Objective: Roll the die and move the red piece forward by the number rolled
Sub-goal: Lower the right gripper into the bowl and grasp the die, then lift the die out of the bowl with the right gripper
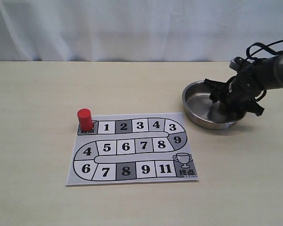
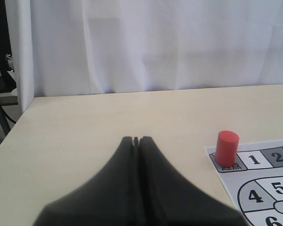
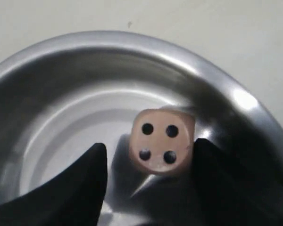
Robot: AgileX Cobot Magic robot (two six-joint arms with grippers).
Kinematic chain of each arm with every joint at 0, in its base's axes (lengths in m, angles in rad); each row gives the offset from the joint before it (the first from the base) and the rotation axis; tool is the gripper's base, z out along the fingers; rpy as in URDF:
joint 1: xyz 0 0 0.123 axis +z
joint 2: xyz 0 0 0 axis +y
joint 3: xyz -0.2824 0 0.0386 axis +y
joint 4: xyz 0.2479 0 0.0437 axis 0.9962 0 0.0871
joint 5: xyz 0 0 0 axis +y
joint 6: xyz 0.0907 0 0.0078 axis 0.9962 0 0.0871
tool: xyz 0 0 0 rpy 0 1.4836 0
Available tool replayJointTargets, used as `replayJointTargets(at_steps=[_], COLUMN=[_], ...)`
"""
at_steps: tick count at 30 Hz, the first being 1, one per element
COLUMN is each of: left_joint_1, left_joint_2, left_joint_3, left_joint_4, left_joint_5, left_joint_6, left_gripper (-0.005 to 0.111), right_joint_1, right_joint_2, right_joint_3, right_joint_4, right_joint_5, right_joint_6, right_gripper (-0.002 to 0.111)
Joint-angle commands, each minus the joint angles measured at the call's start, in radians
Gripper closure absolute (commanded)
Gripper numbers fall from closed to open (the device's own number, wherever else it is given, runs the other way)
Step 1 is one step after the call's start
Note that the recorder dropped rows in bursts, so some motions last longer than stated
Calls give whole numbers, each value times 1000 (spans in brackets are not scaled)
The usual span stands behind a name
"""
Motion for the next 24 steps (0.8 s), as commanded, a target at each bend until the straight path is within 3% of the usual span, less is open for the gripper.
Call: replayJointTargets(at_steps=[1,14,24], left_joint_1=[0,0,0], left_joint_2=[-3,-3,-3], left_joint_3=[2,2,2], left_joint_4=[-1,-1,-1], left_joint_5=[-11,-11,-11], left_joint_6=[4,4,4], left_gripper=[107,107,107], right_joint_1=[-5,-3,-3], right_joint_2=[3,3,-73], right_joint_3=[-1,-1,-1], right_joint_4=[-12,-26,-30], right_joint_5=[-1,-24,-29], right_joint_6=[8,5,-76], right_gripper=[56,104,104])
